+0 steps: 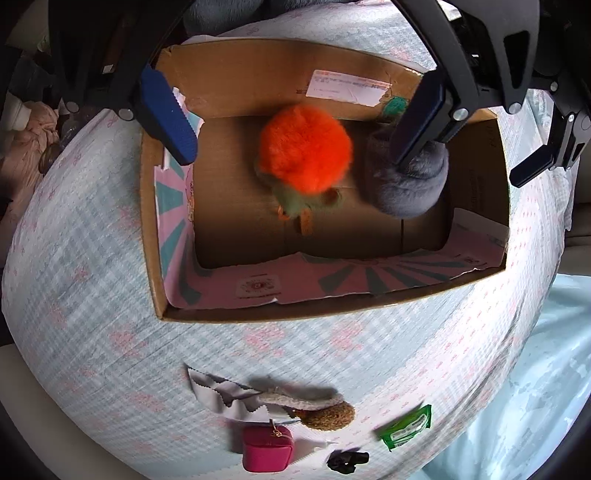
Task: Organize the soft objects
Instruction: 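Carry both pom-poms over the cardboard box and open both tools, then lift both tools away from the box toward the remaining items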
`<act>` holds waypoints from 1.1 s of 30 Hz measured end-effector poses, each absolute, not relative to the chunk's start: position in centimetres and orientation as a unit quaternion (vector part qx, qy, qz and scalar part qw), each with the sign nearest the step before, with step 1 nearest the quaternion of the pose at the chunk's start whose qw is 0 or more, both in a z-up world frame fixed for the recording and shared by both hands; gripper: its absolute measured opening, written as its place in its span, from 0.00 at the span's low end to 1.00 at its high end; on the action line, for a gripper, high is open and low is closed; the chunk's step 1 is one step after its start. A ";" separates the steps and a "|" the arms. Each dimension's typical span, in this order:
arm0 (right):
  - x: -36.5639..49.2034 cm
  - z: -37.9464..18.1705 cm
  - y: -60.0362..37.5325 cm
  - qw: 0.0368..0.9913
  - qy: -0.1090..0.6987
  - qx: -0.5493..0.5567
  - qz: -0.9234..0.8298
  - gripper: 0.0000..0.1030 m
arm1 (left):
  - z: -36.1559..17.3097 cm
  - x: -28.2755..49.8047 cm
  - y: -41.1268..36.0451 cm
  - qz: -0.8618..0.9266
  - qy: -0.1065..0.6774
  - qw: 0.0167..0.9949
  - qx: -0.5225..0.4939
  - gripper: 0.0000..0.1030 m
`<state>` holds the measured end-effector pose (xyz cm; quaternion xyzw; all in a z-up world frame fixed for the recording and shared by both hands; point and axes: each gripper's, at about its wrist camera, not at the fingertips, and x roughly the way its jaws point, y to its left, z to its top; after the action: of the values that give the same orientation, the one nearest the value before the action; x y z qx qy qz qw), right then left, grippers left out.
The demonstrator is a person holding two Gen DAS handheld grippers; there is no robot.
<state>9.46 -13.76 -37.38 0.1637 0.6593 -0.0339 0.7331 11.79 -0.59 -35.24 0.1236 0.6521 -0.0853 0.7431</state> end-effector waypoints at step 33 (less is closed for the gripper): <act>5.6 -18.8 -13.0 0.846 0.521 0.100 -0.050 1.00 | -17.5 8.6 1.0 -0.063 0.536 0.839 0.067 1.00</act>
<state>5.59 -12.95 -18.83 0.0999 0.5207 -0.0500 0.8464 8.64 1.02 -17.53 0.0672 0.5358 -0.0633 0.8393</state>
